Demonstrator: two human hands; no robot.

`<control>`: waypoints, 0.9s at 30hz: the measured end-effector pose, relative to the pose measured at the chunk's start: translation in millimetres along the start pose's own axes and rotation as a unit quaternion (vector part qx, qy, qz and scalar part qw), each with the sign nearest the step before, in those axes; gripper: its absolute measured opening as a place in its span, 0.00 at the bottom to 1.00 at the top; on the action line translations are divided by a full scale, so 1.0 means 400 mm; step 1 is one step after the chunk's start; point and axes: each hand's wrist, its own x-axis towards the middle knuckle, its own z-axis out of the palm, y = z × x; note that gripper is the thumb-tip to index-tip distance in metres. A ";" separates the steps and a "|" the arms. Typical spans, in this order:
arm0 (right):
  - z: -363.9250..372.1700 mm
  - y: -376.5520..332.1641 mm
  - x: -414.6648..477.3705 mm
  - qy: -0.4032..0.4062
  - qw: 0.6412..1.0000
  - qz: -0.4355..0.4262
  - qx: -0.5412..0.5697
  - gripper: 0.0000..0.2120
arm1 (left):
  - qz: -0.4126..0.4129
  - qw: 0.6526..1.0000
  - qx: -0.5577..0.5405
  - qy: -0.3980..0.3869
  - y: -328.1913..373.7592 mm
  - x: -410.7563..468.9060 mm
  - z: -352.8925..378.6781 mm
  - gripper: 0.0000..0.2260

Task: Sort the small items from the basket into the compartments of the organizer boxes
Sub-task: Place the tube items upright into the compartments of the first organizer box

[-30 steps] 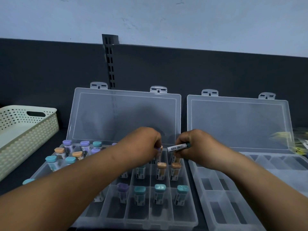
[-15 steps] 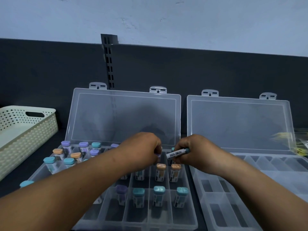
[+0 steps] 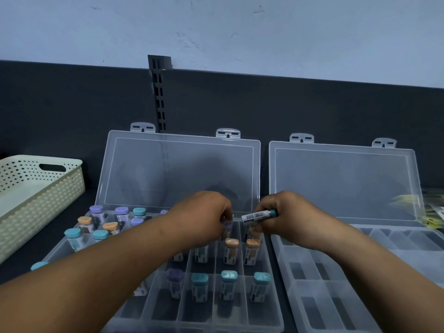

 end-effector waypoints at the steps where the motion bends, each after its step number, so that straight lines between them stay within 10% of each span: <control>1: -0.002 -0.003 -0.001 0.000 1.000 0.002 0.001 0.04 | 0.000 1.000 -0.004 0.002 0.001 -0.002 -0.002 0.10; 13: -0.026 -0.039 -0.016 0.023 0.997 -0.060 0.045 0.04 | 0.032 0.975 -0.212 0.063 0.056 -0.023 -0.058 0.04; 21: -0.050 -0.051 -0.068 0.005 0.951 -0.014 0.309 0.02 | 0.001 0.958 -0.281 0.063 0.050 -0.042 -0.055 0.03; 27: -0.064 -0.057 -0.101 0.022 0.971 -0.032 0.234 0.05 | 0.019 0.975 -0.218 0.047 0.054 -0.067 -0.051 0.03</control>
